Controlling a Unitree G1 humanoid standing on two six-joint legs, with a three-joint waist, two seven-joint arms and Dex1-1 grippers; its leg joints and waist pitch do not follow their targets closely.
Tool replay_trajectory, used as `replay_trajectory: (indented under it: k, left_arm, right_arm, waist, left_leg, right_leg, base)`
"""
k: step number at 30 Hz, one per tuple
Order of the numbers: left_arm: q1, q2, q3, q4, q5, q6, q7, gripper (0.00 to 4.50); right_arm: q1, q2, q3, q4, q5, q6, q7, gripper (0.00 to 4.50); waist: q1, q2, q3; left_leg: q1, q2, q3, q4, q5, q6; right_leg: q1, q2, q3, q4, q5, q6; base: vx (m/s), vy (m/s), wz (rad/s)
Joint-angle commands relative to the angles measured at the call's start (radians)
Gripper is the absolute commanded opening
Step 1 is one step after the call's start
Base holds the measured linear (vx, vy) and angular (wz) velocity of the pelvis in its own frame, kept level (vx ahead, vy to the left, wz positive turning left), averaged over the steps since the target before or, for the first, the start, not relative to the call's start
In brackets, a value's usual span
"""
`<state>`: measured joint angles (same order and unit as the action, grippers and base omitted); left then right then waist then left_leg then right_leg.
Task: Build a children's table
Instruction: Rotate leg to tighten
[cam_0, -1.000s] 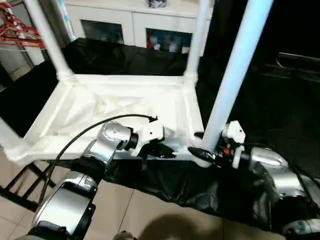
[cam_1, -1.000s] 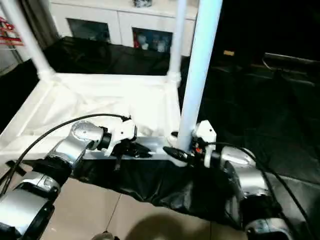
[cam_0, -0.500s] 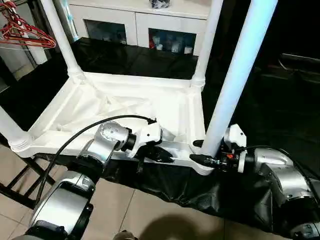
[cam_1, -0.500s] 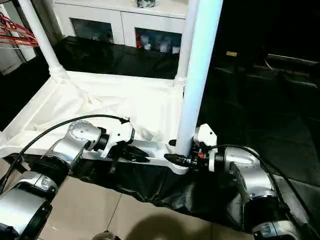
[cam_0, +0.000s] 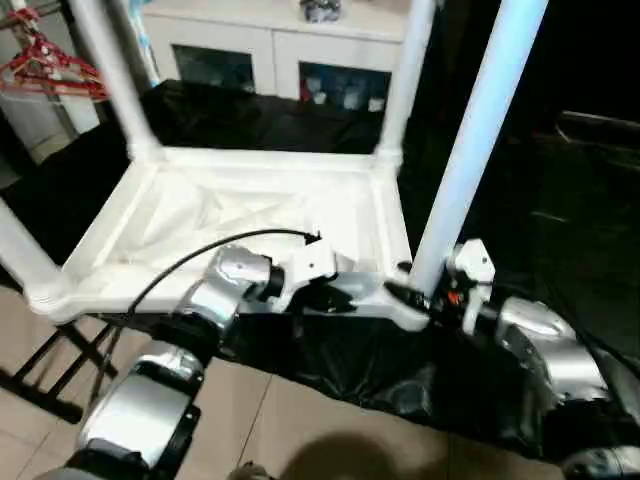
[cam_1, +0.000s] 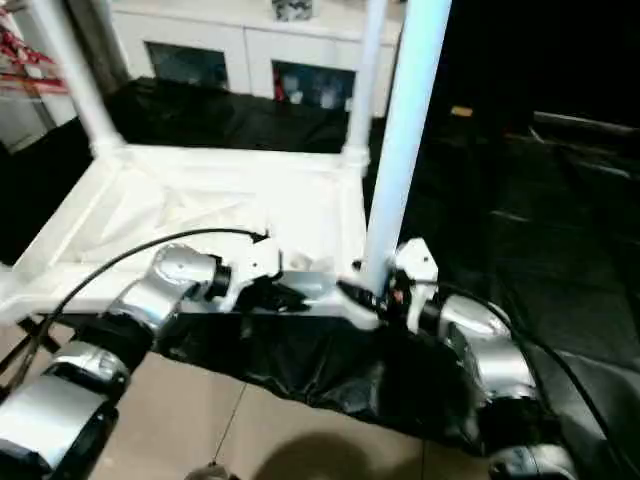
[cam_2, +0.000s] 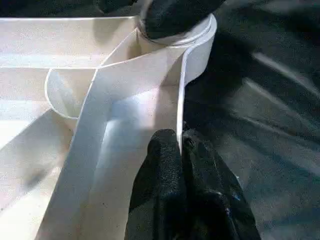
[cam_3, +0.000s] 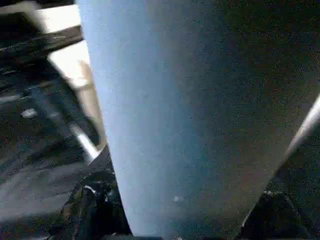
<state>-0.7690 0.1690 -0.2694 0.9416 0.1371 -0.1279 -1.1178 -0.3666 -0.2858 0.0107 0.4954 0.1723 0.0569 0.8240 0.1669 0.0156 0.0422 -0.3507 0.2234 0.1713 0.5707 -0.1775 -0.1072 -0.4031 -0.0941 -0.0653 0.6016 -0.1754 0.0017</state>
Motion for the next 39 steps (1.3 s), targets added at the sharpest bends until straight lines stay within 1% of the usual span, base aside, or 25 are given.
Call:
replay_trajectory:
  k: [1, 2, 3, 4, 5, 6, 8, 11, 12, 13, 15, 17, 19, 20, 21, 22, 24, 25, 27, 28, 29, 32, 34, 38, 39]
  left_arm:
    - [-0.067, -0.068, 0.033, -0.023, -0.021, 0.009, 0.122, 0.00]
    - [-0.067, -0.068, 0.033, -0.023, -0.021, 0.009, 0.122, 0.00]
    - [-0.073, -0.095, 0.032, -0.020, -0.008, 0.025, 0.179, 0.00]
    - [-0.074, -0.107, 0.032, -0.019, -0.002, 0.033, 0.205, 0.00]
    - [-0.077, -0.121, 0.031, -0.016, 0.004, 0.041, 0.239, 0.00]
    - [-0.078, -0.122, 0.031, -0.016, 0.005, 0.042, 0.244, 0.00]
    - [-0.080, -0.147, 0.029, -0.016, 0.015, 0.060, 0.305, 0.00]
    - [-0.077, -0.154, 0.027, -0.017, 0.018, 0.061, 0.316, 0.00]
    - [-0.072, -0.157, 0.020, -0.017, 0.020, 0.050, 0.312, 0.00]
    - [-0.072, -0.157, 0.020, -0.017, 0.020, 0.050, 0.312, 0.00]
    - [-0.067, -0.149, 0.015, -0.019, 0.020, 0.036, 0.292, 0.00]
    - [-0.061, -0.134, 0.007, -0.025, 0.019, 0.022, 0.258, 0.00]
    - [-0.051, -0.107, -0.002, -0.036, 0.015, 0.004, 0.209, 0.00]
    - [-0.048, -0.098, -0.005, -0.040, 0.014, -0.005, 0.193, 0.00]
    - [-0.045, -0.090, -0.006, -0.043, 0.010, -0.008, 0.173, 0.00]
    - [-0.044, -0.085, -0.006, -0.045, 0.007, -0.009, 0.161, 0.00]
    - [-0.037, -0.068, -0.011, -0.052, 0.001, -0.026, 0.125, 0.00]
    - [-0.037, -0.068, -0.011, -0.052, 0.001, -0.026, 0.125, 0.00]
    - [-0.034, -0.057, -0.014, -0.057, -0.003, -0.028, 0.098, 0.00]
    - [-0.031, -0.046, -0.018, -0.060, -0.006, -0.036, 0.073, 0.00]
    - [-0.029, -0.036, -0.019, -0.062, -0.009, -0.044, 0.051, 0.00]
    - [-0.021, -0.006, -0.017, -0.070, -0.027, -0.064, -0.027, 0.00]
    - [-0.017, 0.010, -0.014, -0.076, -0.038, -0.071, -0.068, 0.00]
    - [-0.014, 0.016, -0.013, -0.078, -0.048, -0.071, -0.092, 0.00]
    - [-0.009, 0.025, -0.013, -0.081, -0.055, -0.073, -0.116, 0.00]
  right_arm:
    - [-0.008, 0.084, 0.056, 0.073, -0.027, 0.044, -0.097, 1.97]
    - [-0.008, 0.084, 0.056, 0.073, -0.027, 0.044, -0.097, 1.96]
    - [-0.047, 0.136, 0.022, 0.141, -0.042, 0.044, -0.247, 1.96]
    - [-0.065, 0.158, 0.006, 0.171, -0.044, 0.045, -0.310, 1.96]
    - [-0.088, 0.183, -0.014, 0.207, -0.051, 0.047, -0.391, 1.96]
    - [-0.091, 0.186, -0.017, 0.211, -0.051, 0.048, -0.402, 1.96]
    - [-0.142, 0.230, -0.053, 0.284, -0.056, 0.042, -0.537, 1.96]
    - [-0.160, 0.242, -0.049, 0.303, -0.068, 0.035, -0.567, 1.96]
    - [-0.180, 0.260, -0.046, 0.321, -0.081, 0.016, -0.571, 1.96]
    - [-0.180, 0.260, -0.046, 0.321, -0.081, 0.016, -0.571, 2.31]
    - [-0.183, 0.266, -0.050, 0.315, -0.076, 0.004, -0.547, 2.66]
    - [-0.180, 0.262, -0.050, 0.303, -0.068, -0.003, -0.508, 2.74]
    - [-0.166, 0.238, -0.032, 0.273, -0.074, -0.006, -0.447, 2.99]
    - [-0.158, 0.226, -0.024, 0.258, -0.076, -0.004, -0.425, 3.09]
    - [-0.148, 0.209, -0.014, 0.238, -0.071, 0.001, -0.384, 3.09]
    - [-0.141, 0.199, -0.008, 0.225, -0.068, 0.004, -0.358, 3.09]
    - [-0.119, 0.165, 0.020, 0.190, -0.058, 0.002, -0.284, 3.09]
    - [-0.119, 0.165, 0.020, 0.190, -0.058, 0.002, -0.284, 3.09]
    - [-0.101, 0.140, 0.038, 0.161, -0.050, 0.003, -0.216, 3.09]
    - [-0.082, 0.114, 0.056, 0.132, -0.044, 0.000, -0.149, 3.09]
    - [-0.063, 0.088, 0.074, 0.102, -0.036, 0.000, -0.083, 3.09]
    - [-0.006, 0.010, 0.122, 0.010, -0.018, 0.010, 0.104, 3.09]
    - [0.020, -0.027, 0.139, -0.039, 0.003, 0.030, 0.197, 3.09]
    - [0.033, -0.045, 0.149, -0.065, 0.017, 0.032, 0.238, 3.09]
    - [0.047, -0.064, 0.163, -0.092, 0.028, 0.029, 0.283, 3.09]
  waist:
    - [-0.006, -0.012, -0.057]
    - [-0.009, -0.012, -0.057]
    - [-0.014, -0.010, -0.057]
    - [-0.024, -0.009, -0.058]
    - [-0.027, -0.010, -0.058]
    - [-0.030, -0.010, -0.059]
    - [-0.033, -0.008, -0.062]
    - [-0.038, -0.008, -0.064]
    - [-0.038, -0.008, -0.063]
    - [-0.041, -0.007, -0.063]
    - [-0.042, -0.007, -0.061]
    - [-0.044, -0.006, -0.060]
    - [-0.050, -0.008, -0.060]
    - [-0.050, -0.008, -0.061]
    - [-0.049, 0.001, -0.063]
    - [-0.050, -0.004, -0.065]
    - [-0.048, -0.004, -0.064]
    - [-0.047, -0.002, -0.065]
    - [-0.047, 0.001, -0.064]
    - [-0.045, 0.000, -0.064]
    - [-0.043, 0.003, -0.064]
    - [-0.031, 0.000, -0.063]
    - [-0.021, 0.000, -0.062]
    - [-0.017, 0.000, -0.060]
    - [-0.018, 0.001, -0.059]
  left_leg:
    - [0.000, -0.003, 0.004, -0.071, -0.253, 0.012]
    - [-0.001, -0.003, 0.004, -0.071, -0.248, 0.011]
    - [-0.002, -0.003, 0.004, -0.071, -0.240, 0.008]
    - [-0.005, -0.004, 0.003, -0.072, -0.233, 0.000]
    - [-0.005, -0.005, 0.002, -0.072, -0.232, -0.001]
    - [-0.004, -0.006, 0.005, -0.069, -0.221, 0.001]
    - [-0.006, -0.006, 0.005, -0.068, -0.200, 0.008]
    - [-0.005, -0.007, 0.006, -0.065, -0.187, 0.017]
    - [-0.006, -0.007, 0.006, -0.064, -0.184, 0.026]
    - [-0.008, -0.007, 0.006, -0.065, -0.188, 0.030]
    - [-0.006, -0.007, 0.006, -0.067, -0.210, 0.032]
    - [-0.003, -0.007, 0.007, -0.067, -0.227, 0.036]
    - [-0.009, -0.008, 0.006, -0.068, -0.229, 0.042]
    - [-0.008, -0.007, 0.005, -0.068, -0.222, 0.044]
    - [-0.007, -0.006, 0.005, -0.066, -0.206, 0.048]
    - [-0.007, -0.005, 0.006, -0.064, -0.191, 0.054]
    - [-0.008, -0.005, 0.006, -0.062, -0.174, 0.064]
    - [-0.007, -0.004, 0.007, -0.062, -0.175, 0.069]
    - [-0.006, -0.003, 0.008, -0.062, -0.189, 0.068]
    - [-0.005, -0.002, 0.008, -0.062, -0.193, 0.067]
    - [-0.004, -0.002, 0.009, -0.060, -0.196, 0.070]
    - [-0.005, 0.001, 0.010, -0.059, -0.203, 0.082]
    - [-0.002, 0.003, 0.011, -0.059, -0.218, 0.086]
    - [0.001, 0.005, 0.011, -0.063, -0.244, 0.065]
    - [-0.001, 0.004, 0.010, -0.065, -0.248, 0.058]
  right_leg:
    - [0.050, -0.046, 0.030, -0.085, -0.358, -0.147]
    - [0.048, -0.046, 0.031, -0.083, -0.348, -0.150]
    - [0.048, -0.046, 0.031, -0.082, -0.335, -0.154]
    - [0.049, -0.046, 0.030, -0.078, -0.320, -0.162]
    - [0.050, -0.045, 0.028, -0.080, -0.323, -0.160]
    - [0.049, -0.044, 0.030, -0.079, -0.302, -0.163]
    - [0.051, -0.043, 0.031, -0.074, -0.253, -0.174]
    - [0.053, -0.040, 0.030, -0.070, -0.193, -0.190]
    - [0.053, -0.039, 0.031, -0.068, -0.165, -0.196]
    - [0.055, -0.039, 0.030, -0.068, -0.164, -0.199]
    - [0.054, -0.041, 0.031, -0.071, -0.183, -0.199]
    - [0.053, -0.041, 0.032, -0.074, -0.204, -0.198]
    - [0.058, -0.041, 0.031, -0.074, -0.203, -0.195]
    - [0.058, -0.041, 0.031, -0.073, -0.194, -0.196]
    - [0.057, -0.041, 0.031, -0.070, -0.163, -0.204]
    - [0.060, -0.039, 0.031, -0.066, -0.120, -0.216]
    - [0.063, -0.038, 0.030, -0.061, -0.072, -0.235]
    - [0.061, -0.039, 0.030, -0.060, -0.063, -0.243]
    - [0.061, -0.038, 0.029, -0.062, -0.070, -0.249]
    - [0.063, -0.039, 0.030, -0.062, -0.074, -0.249]
    - [0.062, -0.037, 0.029, -0.062, -0.071, -0.250]
    - [0.065, -0.037, 0.030, -0.061, -0.060, -0.251]
    - [0.061, -0.038, 0.030, -0.062, -0.084, -0.254]
    - [0.056, -0.040, 0.031, -0.067, -0.143, -0.251]
    - [0.058, -0.041, 0.030, -0.068, -0.162, -0.246]
  base:
    - [0.000, 0.000, 0.00]
    - [0.000, 0.000, 0.00]
    - [0.000, 0.000, 0.00]
    - [0.000, 0.000, 0.00]
    - [0.000, 0.000, 0.00]
    - [0.000, 0.000, 0.00]
    - [0.000, 0.000, 0.00]
    - [0.000, 0.000, 0.00]
    - [0.000, 0.000, 0.00]
    - [0.000, 0.000, 0.00]
    - [0.000, 0.000, 0.00]
    - [0.000, 0.000, 0.00]
    - [0.000, 0.000, 0.00]
    - [0.000, 0.000, 0.00]
    - [0.000, 0.000, 0.00]
    - [0.000, 0.000, 0.00]
    - [0.000, 0.000, 0.00]
    - [0.000, 0.000, 0.00]
    - [0.000, 0.000, 0.00]
    - [0.000, 0.000, 0.00]
    - [0.000, 0.000, 0.00]
    - [0.000, 0.000, 0.00]
    - [0.000, 0.000, 0.00]
    - [0.000, 0.000, 0.00]
    - [0.000, 0.000, 0.00]
